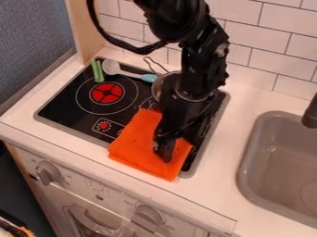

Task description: Moved the orange cloth to the lower right of the stove

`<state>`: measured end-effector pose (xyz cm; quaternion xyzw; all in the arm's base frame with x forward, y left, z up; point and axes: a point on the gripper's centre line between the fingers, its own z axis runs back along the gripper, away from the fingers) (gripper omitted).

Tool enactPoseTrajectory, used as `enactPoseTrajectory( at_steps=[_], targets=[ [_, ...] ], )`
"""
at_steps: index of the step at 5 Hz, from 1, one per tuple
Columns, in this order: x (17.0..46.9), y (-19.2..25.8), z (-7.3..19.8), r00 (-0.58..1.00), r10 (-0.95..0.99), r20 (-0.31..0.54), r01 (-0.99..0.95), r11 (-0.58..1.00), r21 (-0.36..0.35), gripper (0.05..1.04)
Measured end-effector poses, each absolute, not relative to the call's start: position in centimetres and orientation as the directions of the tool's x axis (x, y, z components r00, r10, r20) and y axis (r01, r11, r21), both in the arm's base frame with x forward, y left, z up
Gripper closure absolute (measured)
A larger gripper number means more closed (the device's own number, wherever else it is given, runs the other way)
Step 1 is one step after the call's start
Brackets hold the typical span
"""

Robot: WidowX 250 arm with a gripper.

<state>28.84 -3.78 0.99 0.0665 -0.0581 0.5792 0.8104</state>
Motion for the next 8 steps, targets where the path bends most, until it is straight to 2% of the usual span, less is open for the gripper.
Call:
enactPoseTrajectory(
  at_steps=[3, 6, 8],
  targets=[
    [28.5, -1.0, 1.0, 0.295, 0.931, 0.216, -0.955, 0.295, 0.031, 0.084],
    [28.3, 5.9, 1.4, 0.176, 0.951, 0.254, -0.984, 0.170, 0.042, 0.085],
    [28.4, 9.6, 1.5, 0.099, 0.962, 0.256, -0.995, 0.096, 0.022, 0.085]
  ],
)
